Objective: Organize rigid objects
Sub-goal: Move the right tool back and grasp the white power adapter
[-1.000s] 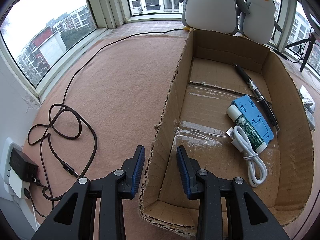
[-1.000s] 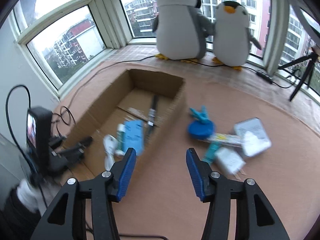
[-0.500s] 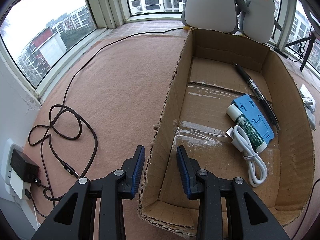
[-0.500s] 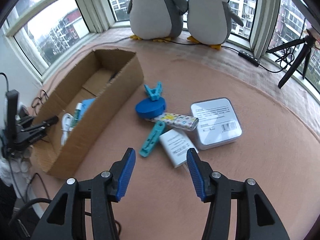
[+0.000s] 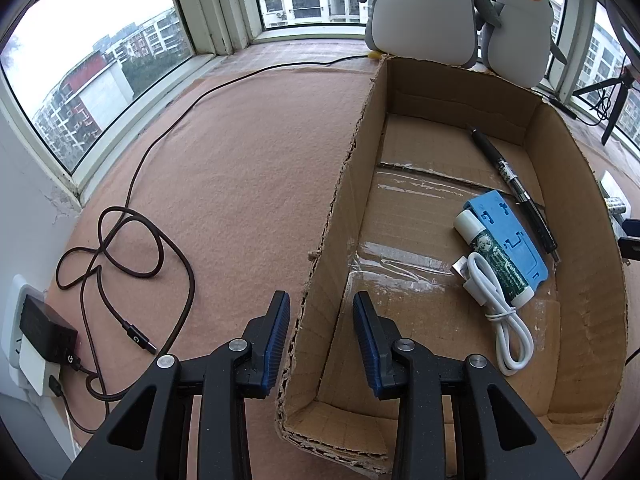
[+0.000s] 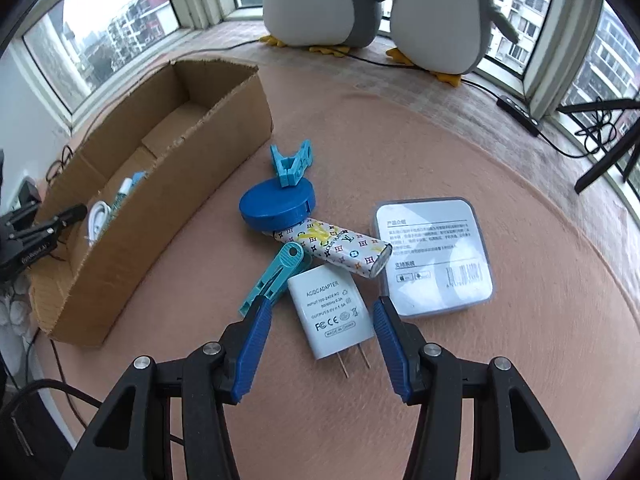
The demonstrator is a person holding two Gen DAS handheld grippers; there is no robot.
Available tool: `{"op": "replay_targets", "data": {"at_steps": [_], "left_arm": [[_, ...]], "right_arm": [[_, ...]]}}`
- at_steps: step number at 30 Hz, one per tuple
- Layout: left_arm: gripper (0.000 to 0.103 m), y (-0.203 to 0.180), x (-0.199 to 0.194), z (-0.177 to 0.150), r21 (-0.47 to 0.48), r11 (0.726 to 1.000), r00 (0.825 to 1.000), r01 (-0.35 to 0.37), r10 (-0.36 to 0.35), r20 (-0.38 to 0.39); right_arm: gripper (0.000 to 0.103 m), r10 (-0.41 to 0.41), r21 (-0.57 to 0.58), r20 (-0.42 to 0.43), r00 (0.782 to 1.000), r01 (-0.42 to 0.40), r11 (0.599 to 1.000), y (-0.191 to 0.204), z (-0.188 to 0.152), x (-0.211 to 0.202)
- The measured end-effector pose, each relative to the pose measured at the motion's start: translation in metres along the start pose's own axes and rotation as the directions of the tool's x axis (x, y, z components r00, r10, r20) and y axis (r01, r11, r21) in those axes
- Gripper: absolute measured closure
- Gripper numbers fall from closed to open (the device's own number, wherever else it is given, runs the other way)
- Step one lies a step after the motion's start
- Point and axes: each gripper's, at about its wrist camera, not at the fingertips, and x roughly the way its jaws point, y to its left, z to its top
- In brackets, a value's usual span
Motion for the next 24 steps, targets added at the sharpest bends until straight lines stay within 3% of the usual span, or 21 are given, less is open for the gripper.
{"op": "replay_targets", "data": {"at_steps": [9,13,24], "left_arm": [[0.067,0.0,0.0,0.0,0.002,1.0,1.0,-0.003,0.003,0.0],[0.067,0.001,0.001,0.0,-0.001,1.0,1.0,0.0,0.0,0.0],[0.067,0.0,0.0,-0.002,-0.001,1.0,1.0,-0.003,0.003,0.002]], "right_arm": [[0.055,0.014,0.012,-0.012,1.0,-0.014,1.0,-0.001,0.004,0.01],[0.07,0.023,-0.011,-0.065,0.998,-0.023,1.0,0.001,0.0,0.014],[0.071,-0.016,0.007,-0.055,0.998,0.017,1.0,0.007,0.005,0.024]]}}
